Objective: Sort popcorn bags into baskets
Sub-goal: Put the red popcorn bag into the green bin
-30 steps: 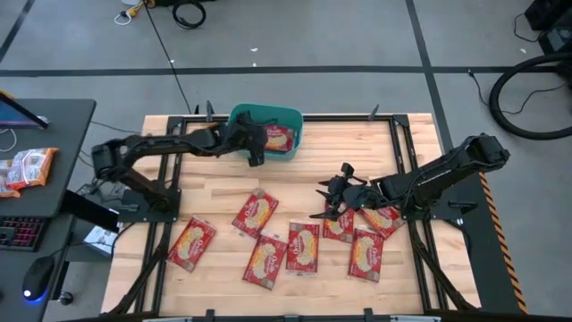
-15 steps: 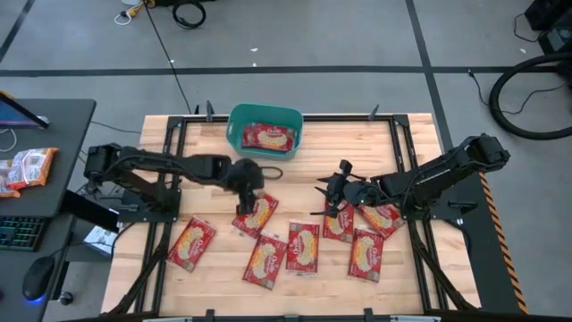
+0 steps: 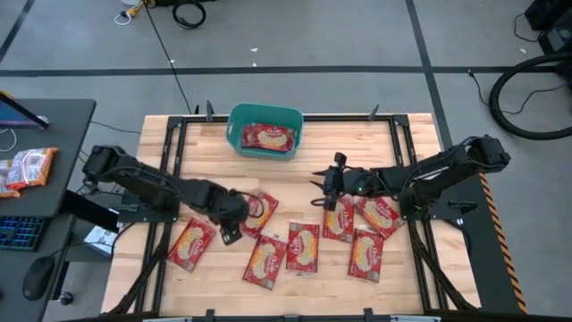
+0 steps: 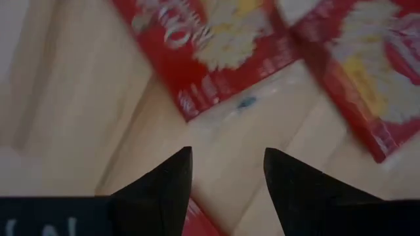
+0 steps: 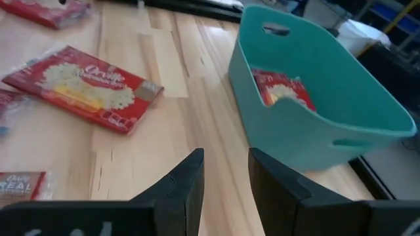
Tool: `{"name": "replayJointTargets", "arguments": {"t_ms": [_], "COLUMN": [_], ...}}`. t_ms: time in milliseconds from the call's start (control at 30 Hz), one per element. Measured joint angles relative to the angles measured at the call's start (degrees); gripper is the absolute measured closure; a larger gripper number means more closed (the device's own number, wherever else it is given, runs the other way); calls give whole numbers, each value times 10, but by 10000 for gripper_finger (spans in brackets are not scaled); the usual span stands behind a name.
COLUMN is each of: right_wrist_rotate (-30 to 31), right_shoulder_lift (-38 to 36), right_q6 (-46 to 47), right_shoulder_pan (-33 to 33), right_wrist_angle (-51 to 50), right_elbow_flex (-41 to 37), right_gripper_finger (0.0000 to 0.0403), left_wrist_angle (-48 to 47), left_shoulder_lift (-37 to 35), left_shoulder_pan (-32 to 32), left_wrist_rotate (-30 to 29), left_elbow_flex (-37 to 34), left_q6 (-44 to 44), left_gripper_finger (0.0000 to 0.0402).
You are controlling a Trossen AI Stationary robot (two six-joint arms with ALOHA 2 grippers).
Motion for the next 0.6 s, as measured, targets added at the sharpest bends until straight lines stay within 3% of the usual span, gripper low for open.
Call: {"name": "replayJointTargets", "arguments": {"t_ms": [233, 467, 600], "right_wrist_rotate": [-55, -105, -120], "right_shoulder_lift": [0, 0, 0], "right_q6": [-49, -57, -55], "right_shoulder_pan": [-40, -72, -79], "right_wrist_angle": [57, 75, 78], "right_elbow_flex": [0, 0, 0], "right_gripper_finger": [279, 279, 279], "left_wrist_angle": [-37, -79, -80], "left_shoulder_lift": [38, 84, 92], "left_shoulder_pan": [-49, -91, -103], "left_wrist_rotate": [-36, -34, -70], "left_elbow_flex": [0, 0, 0], "left_q6": [-137, -181, -171], "left_gripper_finger": [210, 210, 210]}}
